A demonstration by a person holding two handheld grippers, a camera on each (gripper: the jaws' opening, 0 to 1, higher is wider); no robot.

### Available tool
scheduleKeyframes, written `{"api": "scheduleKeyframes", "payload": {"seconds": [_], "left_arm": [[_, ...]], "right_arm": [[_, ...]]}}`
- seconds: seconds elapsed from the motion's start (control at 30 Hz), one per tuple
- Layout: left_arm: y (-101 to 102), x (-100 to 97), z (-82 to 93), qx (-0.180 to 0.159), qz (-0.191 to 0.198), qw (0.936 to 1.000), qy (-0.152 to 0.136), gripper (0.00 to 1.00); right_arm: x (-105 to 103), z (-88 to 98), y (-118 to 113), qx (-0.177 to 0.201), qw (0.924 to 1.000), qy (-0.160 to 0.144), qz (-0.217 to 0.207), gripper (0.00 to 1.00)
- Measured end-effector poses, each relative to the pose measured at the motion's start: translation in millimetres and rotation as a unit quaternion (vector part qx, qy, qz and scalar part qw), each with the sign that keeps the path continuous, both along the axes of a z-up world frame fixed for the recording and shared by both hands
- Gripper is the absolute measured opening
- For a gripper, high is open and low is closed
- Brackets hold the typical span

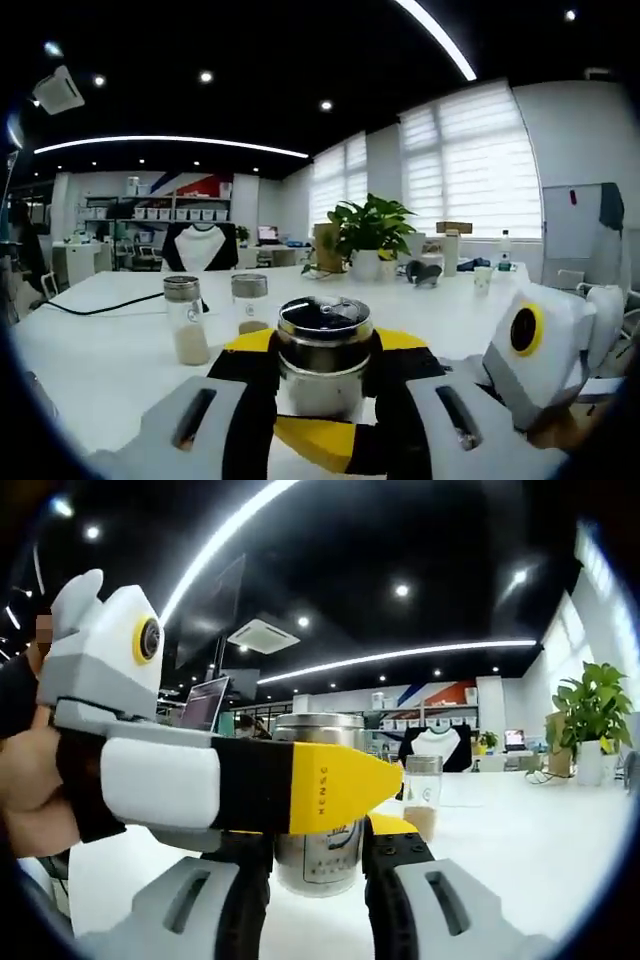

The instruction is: Rotate the seasoning bottle until the label or dispensing opening points toward the visible target arrow and the bottle remains upright within the marked orientation range

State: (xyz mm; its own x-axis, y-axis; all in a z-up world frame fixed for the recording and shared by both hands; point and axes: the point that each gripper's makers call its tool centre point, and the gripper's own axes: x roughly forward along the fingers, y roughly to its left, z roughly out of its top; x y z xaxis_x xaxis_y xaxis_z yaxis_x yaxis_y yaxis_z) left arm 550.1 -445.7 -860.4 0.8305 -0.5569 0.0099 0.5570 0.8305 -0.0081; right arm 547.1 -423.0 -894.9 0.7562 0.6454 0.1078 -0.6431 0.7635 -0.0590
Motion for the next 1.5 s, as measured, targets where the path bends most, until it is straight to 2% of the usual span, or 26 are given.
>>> {"api": "scheduleKeyframes", "payload": {"seconds": [0.13,0.23,0.27,0.33,0.43,0.63,0.73,0.97,1.2,1.33,1.5], "left_arm": [[0,-1.1,0.3,-0.002,-0.031,0.9995,0.006,0.37],[-3,-2.7,-0.2,0.010,-0.057,0.9983,0.005,0.37],[-5,-4.1,-2.6,0.027,-0.072,0.9970,0.007,0.37],[-7,-6.0,-3.5,0.026,-0.092,0.9953,0.013,0.37],[-9,-9.4,-4.0,0.024,-0.122,0.9921,0.019,0.37],[-10,-12.6,-3.9,0.031,-0.146,0.9886,0.020,0.37],[-13,-17.6,-7.9,0.056,-0.179,0.9823,0.010,0.37],[-12,-17.1,-10.8,0.043,-0.189,0.9807,0.024,0.37],[-12,-17.5,-12.2,0.025,-0.192,0.9805,0.035,0.38],[-13,-15.5,-10.9,0.012,-0.174,0.9840,0.037,0.38],[-13,-12.7,-10.8,0.023,-0.137,0.9897,0.035,0.37]], "right_arm": [[-1,1.4,1,-0.011,0.9997,-0.009,0.019,0.32],[-2,2.2,1,-0.005,0.9995,-0.001,0.030,0.32],[-4,0.7,3,-0.001,0.9989,0.010,0.045,0.32],[-4,-0.6,2,0.004,0.9984,0.022,0.053,0.33],[-5,-1.1,2,0.003,0.9980,0.021,0.059,0.36],[-7,-1.0,3,-0.002,0.9970,0.015,0.075,0.39],[-9,-5.1,5,-0.002,0.9958,0.027,0.088,0.39],[-14,-9.0,8,-0.003,0.9943,0.039,0.099,0.35],[-16,-9.6,9,-0.009,0.9946,0.037,0.097,0.34],[-13,-7.7,5,0.002,0.9969,0.037,0.070,0.33],[-7,-7.4,0,0.027,0.9986,0.040,0.022,0.33]]}}
